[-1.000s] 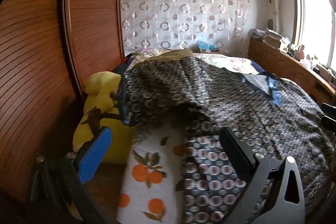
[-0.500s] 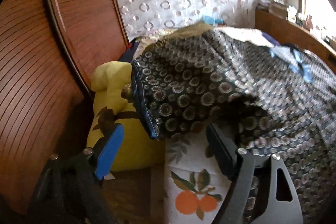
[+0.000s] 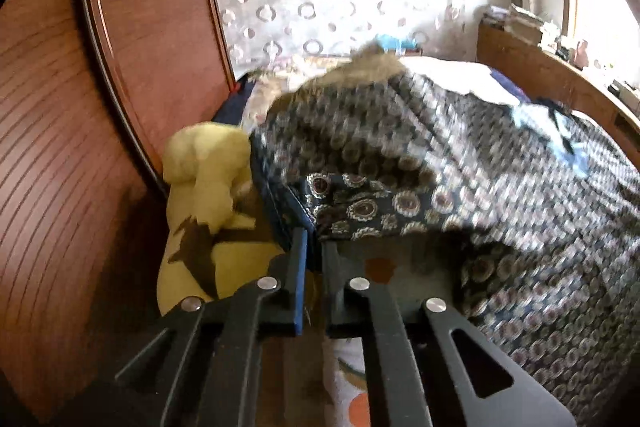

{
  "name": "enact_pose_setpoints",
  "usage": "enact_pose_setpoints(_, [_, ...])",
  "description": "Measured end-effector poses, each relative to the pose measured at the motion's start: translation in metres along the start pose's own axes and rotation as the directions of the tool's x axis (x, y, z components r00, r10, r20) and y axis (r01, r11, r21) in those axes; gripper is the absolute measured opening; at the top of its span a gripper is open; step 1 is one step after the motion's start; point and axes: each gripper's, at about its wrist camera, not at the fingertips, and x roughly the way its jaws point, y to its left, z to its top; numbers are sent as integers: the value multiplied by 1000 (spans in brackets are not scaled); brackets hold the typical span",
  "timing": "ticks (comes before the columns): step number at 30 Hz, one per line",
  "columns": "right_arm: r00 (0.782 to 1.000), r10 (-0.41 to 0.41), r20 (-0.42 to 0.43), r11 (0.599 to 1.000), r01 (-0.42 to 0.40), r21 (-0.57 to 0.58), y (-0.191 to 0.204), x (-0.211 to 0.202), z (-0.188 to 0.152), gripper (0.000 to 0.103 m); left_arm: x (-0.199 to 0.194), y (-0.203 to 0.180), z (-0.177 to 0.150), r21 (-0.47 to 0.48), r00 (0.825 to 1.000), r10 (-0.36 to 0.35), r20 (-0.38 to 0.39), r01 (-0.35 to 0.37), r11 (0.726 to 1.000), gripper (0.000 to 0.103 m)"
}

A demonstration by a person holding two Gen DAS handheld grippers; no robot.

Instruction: Fold small clothes

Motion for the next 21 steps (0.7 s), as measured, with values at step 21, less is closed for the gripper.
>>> enact_pose_setpoints(21, [999,-45,26,997,43,59,-16,-27,-11,103,-44,-112,54,116,968,-232,98,221,968,19])
